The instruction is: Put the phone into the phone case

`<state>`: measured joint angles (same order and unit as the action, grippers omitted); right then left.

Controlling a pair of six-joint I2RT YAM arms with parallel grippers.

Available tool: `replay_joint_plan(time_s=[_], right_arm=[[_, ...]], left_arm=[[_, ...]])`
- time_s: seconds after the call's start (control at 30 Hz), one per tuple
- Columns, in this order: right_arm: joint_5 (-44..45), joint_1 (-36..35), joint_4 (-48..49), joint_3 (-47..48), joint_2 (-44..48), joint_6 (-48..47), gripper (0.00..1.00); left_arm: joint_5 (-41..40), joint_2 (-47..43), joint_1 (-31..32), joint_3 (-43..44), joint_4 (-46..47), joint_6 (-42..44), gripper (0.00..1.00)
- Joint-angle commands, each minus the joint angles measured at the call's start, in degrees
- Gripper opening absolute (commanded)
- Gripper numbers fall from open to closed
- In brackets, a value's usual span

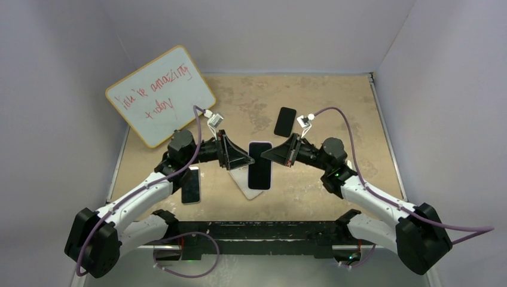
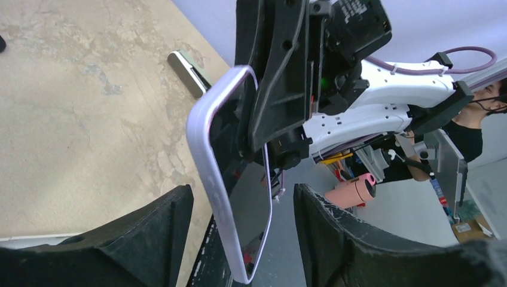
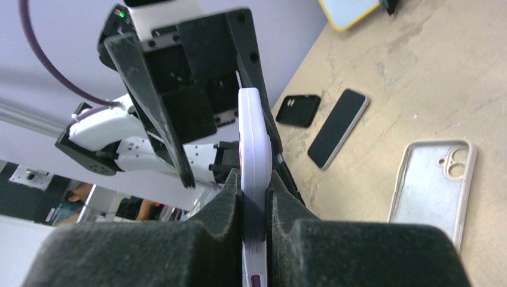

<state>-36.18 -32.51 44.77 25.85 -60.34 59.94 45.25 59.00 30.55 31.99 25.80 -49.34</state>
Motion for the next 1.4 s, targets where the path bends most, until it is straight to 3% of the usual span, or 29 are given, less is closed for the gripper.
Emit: replay_joint_plan(time_s=[0.0, 0.37, 0.53, 0.63, 0.8, 0.87, 0.97, 1.03, 1.17, 1.37], right_arm=[[4.25, -0.01, 2.25, 6.14, 2.81, -0.81, 0.00], [4.65, -0.01, 4.90, 6.90, 1.76, 0.67, 0.00], [4.81, -0.01, 4.81, 6.10, 2.05, 0.72, 0.00], [4.83, -0.02, 4.80, 5.85, 1.90, 0.85, 0.00], [4.30, -0.05, 4.27, 5.72, 1.82, 0.97, 0.00], [3.83, -0.01, 1.38, 5.86, 2.58, 0.89, 0.12], [4.84, 0.07, -4.10, 6.68, 4.79, -1.62, 0.41], [5.26, 0.08, -7.30, 7.41, 6.56, -2.67, 0.51], [6.95, 0.19, -13.43, 9.86, 8.77, -5.43, 0.54], [7.29, 0.21, -17.90, 12.92, 8.69, -8.41, 0.43]], left_arm=[[2.26, -1.57, 0.17, -0.82, 0.33, 1.50, 0.65], [8.98, 7.58, 0.37, -5.48, 21.54, -12.31, 0.60], [8.08, 8.99, 0.85, -5.81, 24.97, -14.28, 0.57], [8.06, 10.08, 1.29, -5.75, 27.24, -15.41, 0.47], [7.18, 9.90, 1.45, -6.05, 27.63, -14.83, 0.13], [6.97, 9.23, 1.44, -6.38, 27.36, -13.84, 0.02], [7.22, 8.09, 1.45, -6.32, 25.73, -12.18, 0.00], [7.59, 7.25, 1.40, -5.77, 23.63, -10.43, 0.00], [8.44, 5.60, 1.43, -3.56, 15.87, -5.64, 0.00], [9.31, 5.24, 1.40, -2.14, 11.87, -3.63, 0.00]])
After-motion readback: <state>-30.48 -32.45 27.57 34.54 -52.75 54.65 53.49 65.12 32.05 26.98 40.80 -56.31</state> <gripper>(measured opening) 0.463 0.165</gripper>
